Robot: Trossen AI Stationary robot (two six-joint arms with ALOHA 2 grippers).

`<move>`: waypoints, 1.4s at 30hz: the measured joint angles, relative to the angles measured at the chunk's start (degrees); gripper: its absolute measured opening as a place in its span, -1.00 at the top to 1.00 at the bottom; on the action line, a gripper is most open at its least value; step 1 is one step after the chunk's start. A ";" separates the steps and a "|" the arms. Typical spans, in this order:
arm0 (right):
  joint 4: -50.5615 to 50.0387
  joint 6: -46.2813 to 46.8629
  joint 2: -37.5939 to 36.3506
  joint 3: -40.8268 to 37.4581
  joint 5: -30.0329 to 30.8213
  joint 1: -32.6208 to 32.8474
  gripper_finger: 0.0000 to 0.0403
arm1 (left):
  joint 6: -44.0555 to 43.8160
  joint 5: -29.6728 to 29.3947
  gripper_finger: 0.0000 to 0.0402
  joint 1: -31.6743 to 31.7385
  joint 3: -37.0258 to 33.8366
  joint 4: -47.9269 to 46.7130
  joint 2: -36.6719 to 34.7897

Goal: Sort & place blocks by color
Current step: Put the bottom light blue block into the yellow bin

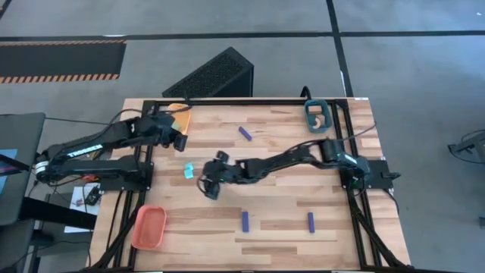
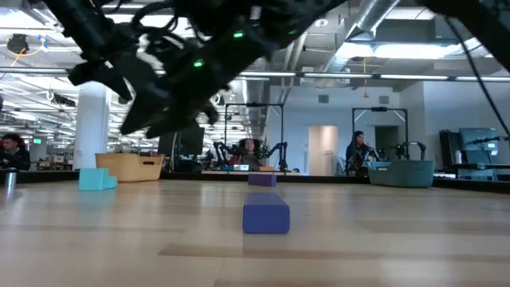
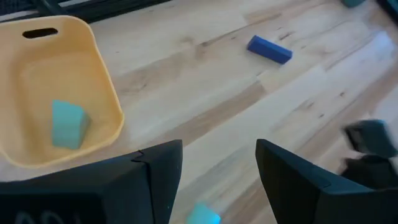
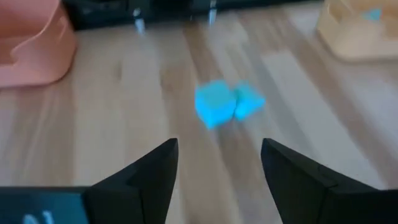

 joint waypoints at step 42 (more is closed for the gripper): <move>-9.25 -10.68 22.23 29.17 -20.17 -6.53 0.30 | -17.94 -6.65 0.06 -14.32 0.00 -7.19 2.23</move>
